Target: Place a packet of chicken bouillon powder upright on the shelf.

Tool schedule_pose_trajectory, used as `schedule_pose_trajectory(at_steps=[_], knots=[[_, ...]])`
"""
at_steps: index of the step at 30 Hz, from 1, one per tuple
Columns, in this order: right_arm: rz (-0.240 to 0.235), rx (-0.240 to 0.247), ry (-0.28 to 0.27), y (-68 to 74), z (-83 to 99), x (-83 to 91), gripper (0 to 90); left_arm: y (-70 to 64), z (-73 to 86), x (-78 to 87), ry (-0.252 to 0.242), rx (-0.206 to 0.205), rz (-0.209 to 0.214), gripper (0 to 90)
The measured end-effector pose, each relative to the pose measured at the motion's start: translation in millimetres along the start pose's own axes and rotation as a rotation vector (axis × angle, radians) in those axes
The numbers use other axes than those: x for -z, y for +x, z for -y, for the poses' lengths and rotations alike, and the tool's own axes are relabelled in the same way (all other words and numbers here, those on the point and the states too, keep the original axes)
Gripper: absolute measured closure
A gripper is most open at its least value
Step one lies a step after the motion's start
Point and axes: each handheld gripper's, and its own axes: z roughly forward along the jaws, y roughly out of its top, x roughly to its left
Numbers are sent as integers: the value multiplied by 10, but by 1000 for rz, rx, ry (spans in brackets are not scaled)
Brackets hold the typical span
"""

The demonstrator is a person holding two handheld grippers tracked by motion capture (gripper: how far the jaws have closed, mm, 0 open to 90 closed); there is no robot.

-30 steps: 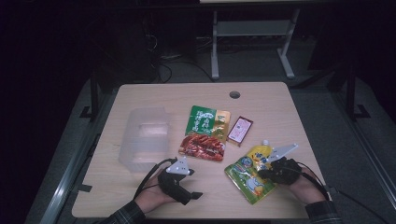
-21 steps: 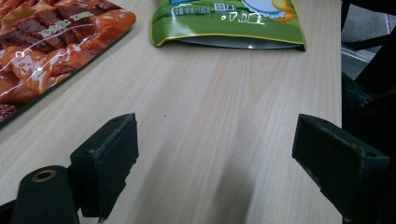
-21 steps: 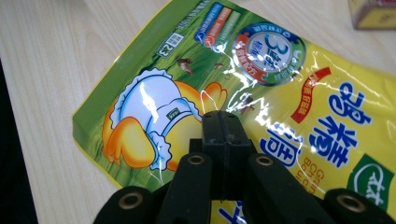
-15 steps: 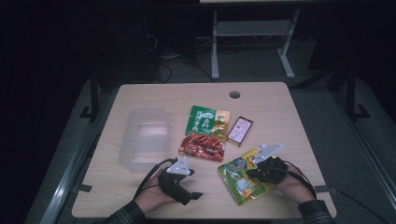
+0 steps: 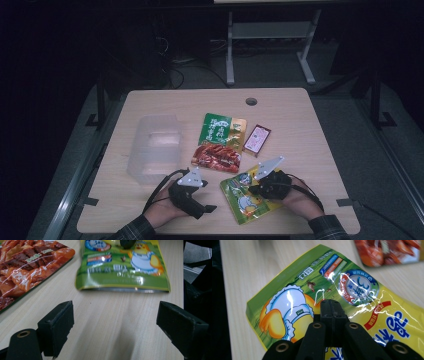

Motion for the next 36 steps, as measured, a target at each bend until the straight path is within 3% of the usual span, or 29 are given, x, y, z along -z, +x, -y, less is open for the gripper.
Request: schedule_pose_trajectory(at_steps=[6, 7, 12, 15, 18, 23, 27, 30, 36], knots=[[-51, 83, -2, 204, -201, -162, 900, 4, -6, -2, 0, -13, 3, 139], [-51, 83, -2, 204, -201, -162, 900, -7, -6, -8, -7, 1, 2, 139], [-64, 124, -10, 262, -257, -200, 899, 15, -70, -26, -15, -17, -2, 137], [-44, 68, -44, 214, -192, -100, 897, 42, -141, -68, -22, -19, -5, 137], [13, -45, -73, 140, -59, 77, 876, 79, -213, -129, -23, -18, 1, 137], [74, -133, -98, 95, 144, 280, 898, 128, -367, -290, -14, -31, 11, 137], [115, -170, -119, 94, 366, 457, 898, 164, -485, -456, 12, -48, 24, 138], [119, -183, -106, 134, 439, 481, 899, 188, -558, -573, 33, -64, 37, 150], [116, -192, -77, 266, 583, 491, 899, 230, -594, -745, 66, -48, 57, 204]])
